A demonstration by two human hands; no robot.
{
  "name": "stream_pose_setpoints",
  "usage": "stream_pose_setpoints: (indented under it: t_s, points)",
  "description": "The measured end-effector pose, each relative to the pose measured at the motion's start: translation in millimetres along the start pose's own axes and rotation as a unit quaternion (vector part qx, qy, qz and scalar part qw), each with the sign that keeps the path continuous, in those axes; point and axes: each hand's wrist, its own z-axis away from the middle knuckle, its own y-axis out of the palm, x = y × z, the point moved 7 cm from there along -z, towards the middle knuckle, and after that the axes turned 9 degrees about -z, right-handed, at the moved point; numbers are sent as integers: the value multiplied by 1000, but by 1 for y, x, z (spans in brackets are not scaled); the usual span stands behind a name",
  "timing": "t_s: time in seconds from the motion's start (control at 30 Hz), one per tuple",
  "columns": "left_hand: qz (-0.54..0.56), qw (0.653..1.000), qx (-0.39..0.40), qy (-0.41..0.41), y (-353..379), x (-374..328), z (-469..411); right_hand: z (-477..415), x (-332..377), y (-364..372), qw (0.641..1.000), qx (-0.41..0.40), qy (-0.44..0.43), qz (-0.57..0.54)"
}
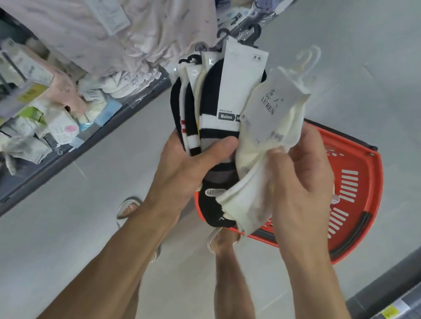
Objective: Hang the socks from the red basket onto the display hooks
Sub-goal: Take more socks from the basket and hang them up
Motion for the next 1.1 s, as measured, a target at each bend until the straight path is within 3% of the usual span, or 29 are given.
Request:
stream_pose_setpoints:
  t_s: [0.2,0.47,0.7,0.9,1.1]
  points:
    - [32,998,-37,44,-7,-86,56,31,104,33,985,94,-62,134]
    - [32,983,-99,150,-30,-241,173,86,262,83,956,223,-120,148]
    - [38,958,-185,217,-69,-324,290,173,373,131,926,304,-180,130]
    - [58,944,-234,225,-130,-331,377,260,392,182,897,389,-190,91]
    - [108,932,-264,224,-188,-302,450,332,390,224,881,457,-120,20]
